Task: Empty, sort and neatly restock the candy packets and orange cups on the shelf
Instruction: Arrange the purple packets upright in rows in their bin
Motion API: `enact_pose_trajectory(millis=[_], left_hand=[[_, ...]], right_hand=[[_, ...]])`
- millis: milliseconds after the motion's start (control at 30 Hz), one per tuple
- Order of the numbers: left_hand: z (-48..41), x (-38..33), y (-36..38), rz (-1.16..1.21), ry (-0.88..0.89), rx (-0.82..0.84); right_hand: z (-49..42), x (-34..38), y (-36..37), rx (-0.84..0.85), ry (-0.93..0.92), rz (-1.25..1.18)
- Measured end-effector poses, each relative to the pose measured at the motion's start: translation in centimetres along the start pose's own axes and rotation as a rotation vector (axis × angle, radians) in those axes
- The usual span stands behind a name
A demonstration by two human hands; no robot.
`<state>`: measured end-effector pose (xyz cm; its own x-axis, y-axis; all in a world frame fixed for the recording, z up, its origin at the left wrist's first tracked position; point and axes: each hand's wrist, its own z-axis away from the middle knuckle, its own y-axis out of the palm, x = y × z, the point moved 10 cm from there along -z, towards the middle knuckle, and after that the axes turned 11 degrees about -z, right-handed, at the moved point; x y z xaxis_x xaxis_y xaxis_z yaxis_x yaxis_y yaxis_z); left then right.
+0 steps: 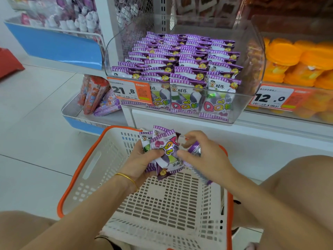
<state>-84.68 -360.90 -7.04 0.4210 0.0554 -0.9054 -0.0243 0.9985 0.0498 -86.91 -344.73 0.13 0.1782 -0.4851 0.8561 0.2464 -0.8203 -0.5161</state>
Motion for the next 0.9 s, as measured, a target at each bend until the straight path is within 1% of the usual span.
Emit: enact_pose_trajectory(millis=[67,233,300,367,433,533,633,733,800,900], left_hand=[[0.2,-0.6,0.5,-0.005,0.033,0.040],[0.7,-2.2,1.6,-0.003,0.120,0.164],[0.8,-2.3,1.9,-0.020,0.131,0.194],[1.0,-2.0,2.0,-0.005,0.113,0.190],[1.1,-1.6,2.1,0.041,0.082,0.195],[0.8,-1.3,1.2,0.077,0.051,0.130],[0.2,-0.7,-0.1,0.112,0.027,0.035],[0.2,-0.5,-0.3,0.116,0.033,-0.012],[0.3,-0.6,-0.2,0.124,0.052,-0.037],[0.4,-0.5,-0.1,0.118,0.080,-0.089]], right_hand=[[-0.4,-0.7,0.3,0.068,0.070,-0.124],[-0.5,0.1,1.0,0.154,0.068,-0.400],[-0.5,0.2,1.3,0.177,0.070,-0.408],[-0.8,-0.5,1.1,0.144,0.096,-0.397],[-1.0,-1.3,0.9,0.110,0.150,-0.455],[-1.0,-2.7,0.8,0.083,0.261,-0.600],[-0.8,-4.0,0.4,-0.007,0.389,-0.814],[-0.6,-4.4,0.8,-0.044,0.475,-0.999],[-0.2,-4.7,1.2,-0.085,0.512,-1.053],[0.8,-5.8,2.1,-0.168,0.587,-1.044]])
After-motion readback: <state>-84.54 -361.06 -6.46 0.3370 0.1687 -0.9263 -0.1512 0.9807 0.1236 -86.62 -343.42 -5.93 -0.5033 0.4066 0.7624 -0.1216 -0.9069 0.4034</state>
